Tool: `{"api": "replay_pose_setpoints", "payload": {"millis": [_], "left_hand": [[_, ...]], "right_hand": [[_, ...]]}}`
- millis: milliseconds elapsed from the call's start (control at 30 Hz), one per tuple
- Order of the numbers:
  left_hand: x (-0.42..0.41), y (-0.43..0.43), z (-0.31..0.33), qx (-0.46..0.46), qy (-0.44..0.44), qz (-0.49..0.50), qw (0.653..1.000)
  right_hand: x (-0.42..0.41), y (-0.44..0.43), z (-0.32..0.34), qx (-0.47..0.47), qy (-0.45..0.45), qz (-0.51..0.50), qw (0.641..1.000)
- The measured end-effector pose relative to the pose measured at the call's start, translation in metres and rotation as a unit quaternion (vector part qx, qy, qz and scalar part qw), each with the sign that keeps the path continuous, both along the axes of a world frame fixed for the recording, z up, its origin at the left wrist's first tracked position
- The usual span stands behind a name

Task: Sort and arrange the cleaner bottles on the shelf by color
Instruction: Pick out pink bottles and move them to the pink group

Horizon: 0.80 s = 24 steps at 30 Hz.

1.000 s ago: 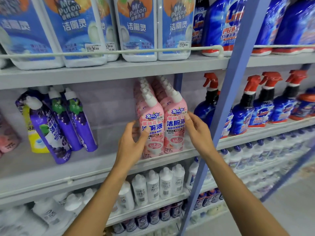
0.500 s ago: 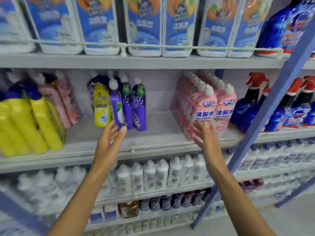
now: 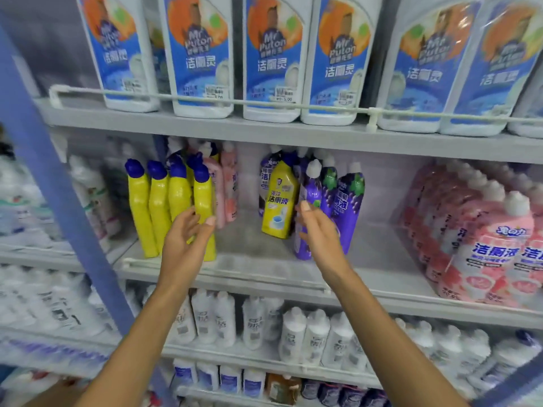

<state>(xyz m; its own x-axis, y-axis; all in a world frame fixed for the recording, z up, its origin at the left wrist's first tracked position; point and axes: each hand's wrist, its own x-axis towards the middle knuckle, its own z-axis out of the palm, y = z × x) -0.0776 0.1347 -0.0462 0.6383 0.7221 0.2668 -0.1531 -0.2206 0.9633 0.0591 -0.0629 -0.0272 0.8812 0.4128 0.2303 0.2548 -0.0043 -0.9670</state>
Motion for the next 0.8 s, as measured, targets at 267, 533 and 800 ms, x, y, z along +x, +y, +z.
{"api": "replay_pose_setpoints", "payload": {"millis": [267,533,800], "left_hand": [[0.046,0.023,0.031,0.064,-0.036,0.050,0.996],[0.073,0.031,0.019,0.102,-0.013,0.142,0.985],[0.086,0.035,0.008,0.157,0.017,0.177,0.971]], "right_hand": [[0.062,0.113,0.028,-0.047,-0.063,0.022,0.997],[0.123,0.227,0.039,-0.128,-0.096,0.033,0.987],[0.130,0.250,0.034,-0.138,-0.084,-0.036,0.986]]}}
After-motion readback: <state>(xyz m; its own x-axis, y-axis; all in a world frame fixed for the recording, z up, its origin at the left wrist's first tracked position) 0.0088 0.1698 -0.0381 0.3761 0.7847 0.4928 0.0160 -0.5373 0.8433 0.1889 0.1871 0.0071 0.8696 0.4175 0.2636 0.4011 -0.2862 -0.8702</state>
